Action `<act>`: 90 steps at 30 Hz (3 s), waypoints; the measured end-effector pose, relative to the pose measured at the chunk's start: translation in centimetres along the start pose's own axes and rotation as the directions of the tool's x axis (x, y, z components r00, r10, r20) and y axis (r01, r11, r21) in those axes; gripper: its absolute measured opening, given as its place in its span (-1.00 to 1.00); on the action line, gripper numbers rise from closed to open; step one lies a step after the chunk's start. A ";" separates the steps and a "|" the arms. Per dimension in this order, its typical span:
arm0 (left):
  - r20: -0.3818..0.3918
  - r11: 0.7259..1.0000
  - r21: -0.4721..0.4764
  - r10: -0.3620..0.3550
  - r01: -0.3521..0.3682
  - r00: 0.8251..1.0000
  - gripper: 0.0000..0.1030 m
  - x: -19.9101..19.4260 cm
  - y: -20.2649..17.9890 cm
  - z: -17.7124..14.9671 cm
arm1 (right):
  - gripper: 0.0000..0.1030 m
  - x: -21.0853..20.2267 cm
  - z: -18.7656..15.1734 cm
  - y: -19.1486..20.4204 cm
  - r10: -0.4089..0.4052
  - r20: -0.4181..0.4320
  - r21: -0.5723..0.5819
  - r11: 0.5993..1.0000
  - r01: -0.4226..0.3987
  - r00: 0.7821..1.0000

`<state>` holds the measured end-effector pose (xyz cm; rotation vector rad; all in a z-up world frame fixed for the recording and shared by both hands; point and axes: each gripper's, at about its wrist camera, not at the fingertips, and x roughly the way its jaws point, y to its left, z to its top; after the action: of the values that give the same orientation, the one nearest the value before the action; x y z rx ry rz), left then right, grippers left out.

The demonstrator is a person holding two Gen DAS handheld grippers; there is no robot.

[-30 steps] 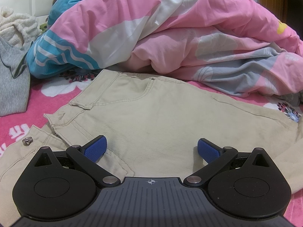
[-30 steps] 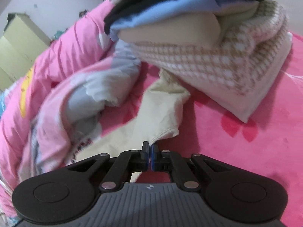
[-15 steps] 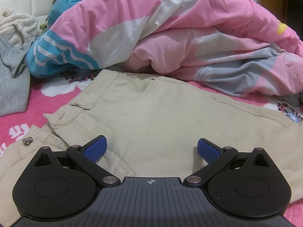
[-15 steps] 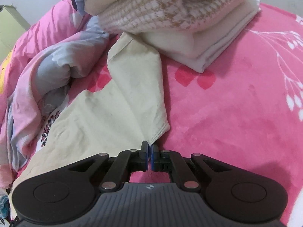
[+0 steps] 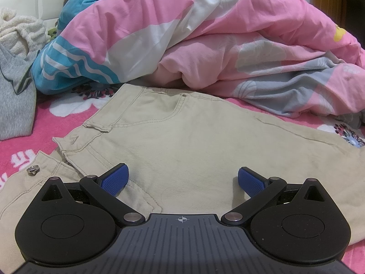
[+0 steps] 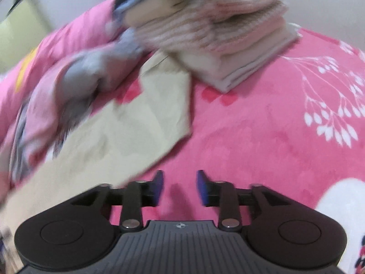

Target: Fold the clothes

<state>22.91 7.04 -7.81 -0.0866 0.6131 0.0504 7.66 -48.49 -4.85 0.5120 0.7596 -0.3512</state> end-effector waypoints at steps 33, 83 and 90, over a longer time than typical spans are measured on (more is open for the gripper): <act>0.151 0.994 -0.099 -0.030 0.046 0.988 1.00 -6.4 2.1 0.0 | 1.00 1.5 -5.9 3.2 -0.065 0.197 -0.274 0.954 0.119 0.978; 0.187 0.746 -0.665 0.130 0.028 0.974 -0.17 -16.4 17.4 -10.2 | 0.76 1.5 -7.3 46.9 0.529 -0.451 -0.513 0.505 -0.694 0.719; 0.233 0.800 -0.599 0.131 0.036 0.964 -0.71 -16.6 16.5 -9.8 | 0.75 5.9 -14.9 59.9 0.316 -0.602 -0.500 0.566 -0.655 0.733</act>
<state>2.54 22.14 -7.26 -0.6764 0.3090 0.3043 31.87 8.37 0.34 0.0576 1.0827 0.6362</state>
